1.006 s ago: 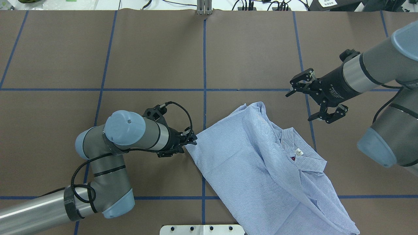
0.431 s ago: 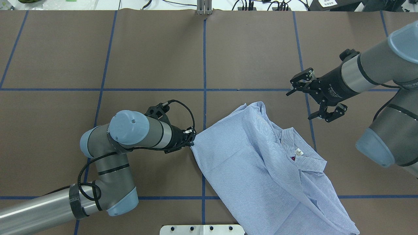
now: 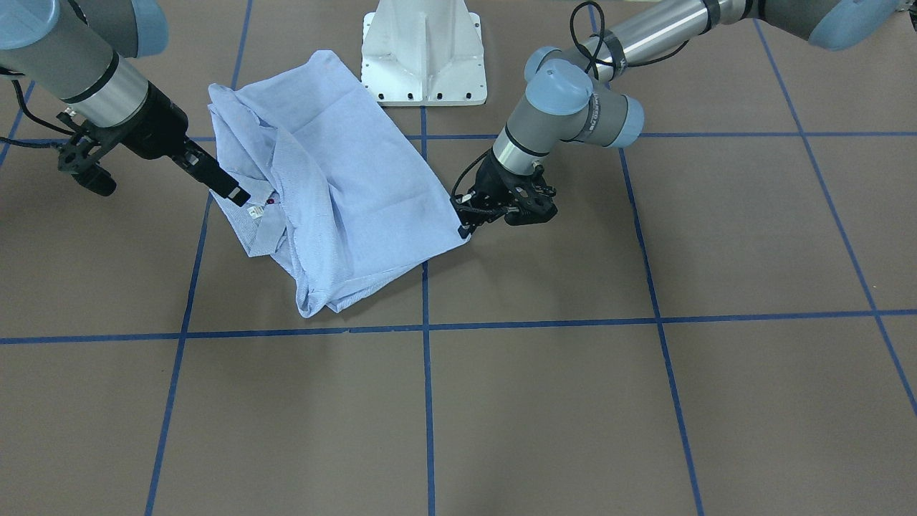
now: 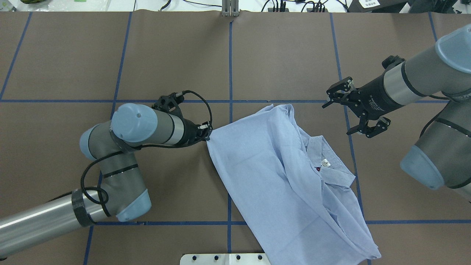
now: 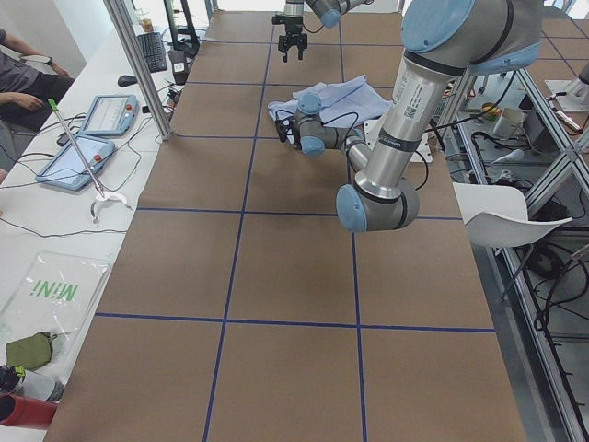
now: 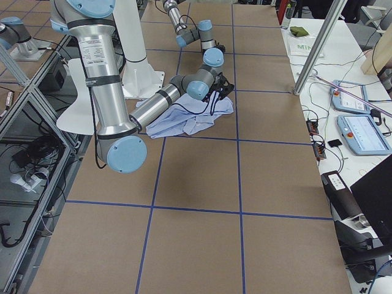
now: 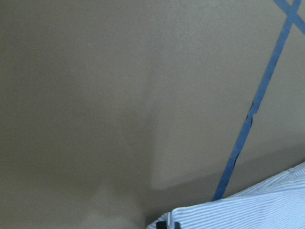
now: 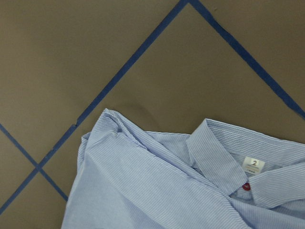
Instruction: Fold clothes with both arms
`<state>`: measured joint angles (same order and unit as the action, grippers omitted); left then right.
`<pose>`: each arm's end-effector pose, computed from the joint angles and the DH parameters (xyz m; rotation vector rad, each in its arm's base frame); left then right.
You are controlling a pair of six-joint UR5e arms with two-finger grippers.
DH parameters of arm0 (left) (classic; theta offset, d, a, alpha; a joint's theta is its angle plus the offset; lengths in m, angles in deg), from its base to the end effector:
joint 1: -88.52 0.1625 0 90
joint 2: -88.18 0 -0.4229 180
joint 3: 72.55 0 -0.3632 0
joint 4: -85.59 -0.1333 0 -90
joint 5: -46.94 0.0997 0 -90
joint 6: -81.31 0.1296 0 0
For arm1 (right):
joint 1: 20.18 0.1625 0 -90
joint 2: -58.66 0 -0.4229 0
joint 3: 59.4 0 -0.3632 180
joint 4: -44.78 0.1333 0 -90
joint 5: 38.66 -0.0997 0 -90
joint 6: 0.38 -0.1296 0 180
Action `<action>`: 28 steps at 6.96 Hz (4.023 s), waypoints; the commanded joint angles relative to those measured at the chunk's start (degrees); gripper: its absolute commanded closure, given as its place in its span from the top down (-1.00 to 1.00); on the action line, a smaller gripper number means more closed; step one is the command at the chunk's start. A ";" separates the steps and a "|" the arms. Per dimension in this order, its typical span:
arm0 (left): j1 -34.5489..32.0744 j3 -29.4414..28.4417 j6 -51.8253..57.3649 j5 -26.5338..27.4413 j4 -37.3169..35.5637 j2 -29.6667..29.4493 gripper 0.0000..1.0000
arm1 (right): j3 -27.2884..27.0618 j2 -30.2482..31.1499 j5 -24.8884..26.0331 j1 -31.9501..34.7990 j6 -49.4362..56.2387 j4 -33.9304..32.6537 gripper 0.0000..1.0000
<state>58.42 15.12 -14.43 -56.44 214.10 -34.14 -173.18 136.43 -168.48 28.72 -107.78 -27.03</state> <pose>0.5491 -0.4377 0.2918 0.0510 1.2150 -0.4078 -0.3055 -0.4268 0.3396 -0.3785 -1.0664 0.7069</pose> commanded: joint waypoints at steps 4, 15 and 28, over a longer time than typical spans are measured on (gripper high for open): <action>-14.45 -39.16 11.69 0.01 11.81 -22.40 -1.00 | 0.14 0.19 4.83 -1.87 -0.09 -0.09 1.00; -22.37 -10.59 13.12 -14.22 7.99 -3.28 0.50 | 6.60 -17.72 40.43 -29.57 20.09 -21.01 1.00; -22.46 -9.46 12.68 -14.58 6.15 -3.28 0.50 | -3.92 -0.64 39.74 -25.78 30.74 -20.30 1.00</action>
<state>35.98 4.94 -1.65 -70.98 220.97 -37.34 -176.98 139.15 -128.63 3.57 -71.68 -47.27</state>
